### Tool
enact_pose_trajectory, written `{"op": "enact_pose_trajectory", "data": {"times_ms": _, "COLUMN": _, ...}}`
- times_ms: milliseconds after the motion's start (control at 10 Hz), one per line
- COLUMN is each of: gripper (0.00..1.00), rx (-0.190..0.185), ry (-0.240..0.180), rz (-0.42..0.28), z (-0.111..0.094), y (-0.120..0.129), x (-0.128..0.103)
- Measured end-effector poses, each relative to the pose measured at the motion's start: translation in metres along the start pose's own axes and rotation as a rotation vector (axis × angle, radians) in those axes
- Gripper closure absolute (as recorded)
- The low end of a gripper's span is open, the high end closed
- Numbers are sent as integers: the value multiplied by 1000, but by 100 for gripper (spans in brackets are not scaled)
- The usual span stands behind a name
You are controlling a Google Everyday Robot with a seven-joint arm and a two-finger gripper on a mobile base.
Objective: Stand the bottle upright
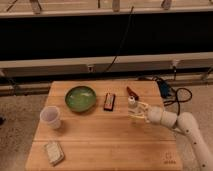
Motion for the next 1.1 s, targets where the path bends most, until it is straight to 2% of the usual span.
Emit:
{"op": "enact_pose_trajectory", "data": {"times_ms": 700, "gripper": 98, "rx": 0, "ry": -59, "rz": 94, "z": -1, "y": 3, "x": 8}}
{"op": "enact_pose_trajectory", "data": {"times_ms": 800, "gripper": 91, "rx": 2, "ry": -62, "rz": 97, "z": -2, "y": 3, "x": 8}}
{"op": "enact_pose_trajectory", "data": {"times_ms": 1100, "gripper": 59, "rx": 15, "ry": -76, "rz": 133, "z": -4, "y": 1, "x": 13}}
